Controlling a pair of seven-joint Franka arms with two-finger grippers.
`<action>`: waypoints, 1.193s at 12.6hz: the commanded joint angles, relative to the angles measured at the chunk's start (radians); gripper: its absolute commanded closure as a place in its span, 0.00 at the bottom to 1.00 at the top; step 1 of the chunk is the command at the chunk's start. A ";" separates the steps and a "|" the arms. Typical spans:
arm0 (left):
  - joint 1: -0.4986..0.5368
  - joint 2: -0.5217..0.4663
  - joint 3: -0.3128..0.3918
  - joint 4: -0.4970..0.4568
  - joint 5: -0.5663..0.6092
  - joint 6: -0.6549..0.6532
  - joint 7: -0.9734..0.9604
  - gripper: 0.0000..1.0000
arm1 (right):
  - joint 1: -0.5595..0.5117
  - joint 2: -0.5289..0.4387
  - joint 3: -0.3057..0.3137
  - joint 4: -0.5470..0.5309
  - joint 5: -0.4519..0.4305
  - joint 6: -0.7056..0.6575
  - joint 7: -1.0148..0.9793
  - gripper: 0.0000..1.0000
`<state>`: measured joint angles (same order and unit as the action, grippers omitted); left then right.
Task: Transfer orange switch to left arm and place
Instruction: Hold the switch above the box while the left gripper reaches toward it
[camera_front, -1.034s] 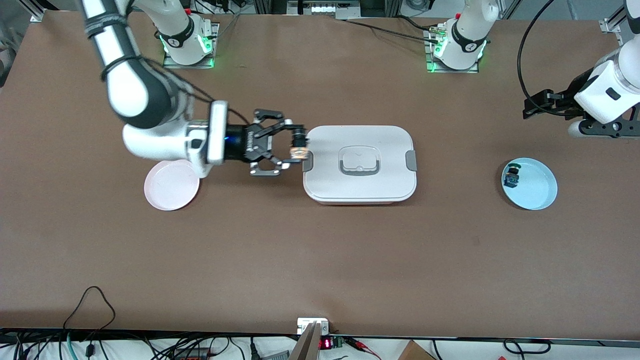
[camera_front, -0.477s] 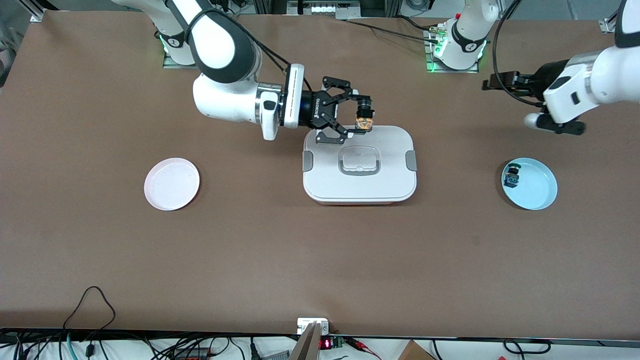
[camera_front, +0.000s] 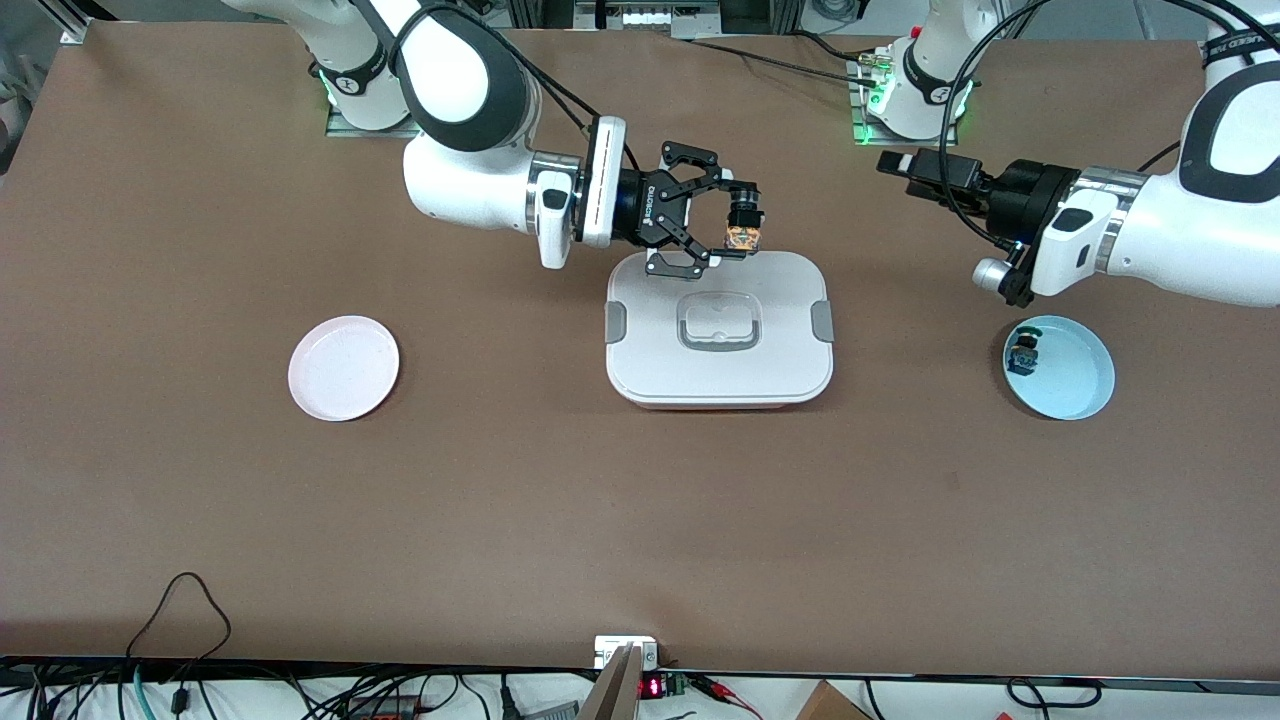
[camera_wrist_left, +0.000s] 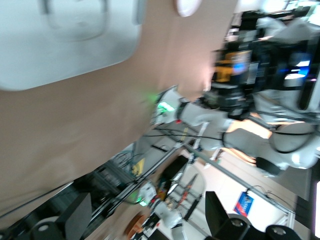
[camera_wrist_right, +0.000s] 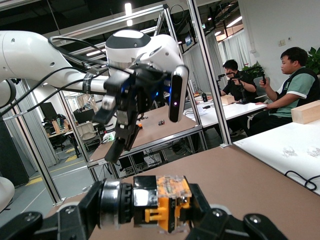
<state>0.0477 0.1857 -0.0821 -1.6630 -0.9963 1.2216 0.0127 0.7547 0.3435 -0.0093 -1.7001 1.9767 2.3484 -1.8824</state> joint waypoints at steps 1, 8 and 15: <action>0.011 -0.008 -0.018 -0.032 -0.176 0.065 0.036 0.00 | 0.017 -0.014 -0.009 0.004 0.024 0.032 0.002 1.00; 0.004 -0.023 -0.039 -0.149 -0.397 0.305 0.096 0.00 | 0.017 -0.021 -0.011 0.002 0.024 0.040 0.003 1.00; -0.003 -0.003 -0.166 -0.262 -0.590 0.414 0.228 0.00 | 0.017 -0.023 -0.009 0.002 0.025 0.051 0.003 1.00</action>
<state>0.0426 0.1872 -0.2265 -1.8996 -1.5486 1.6152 0.1954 0.7567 0.3332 -0.0125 -1.6995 1.9800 2.3690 -1.8801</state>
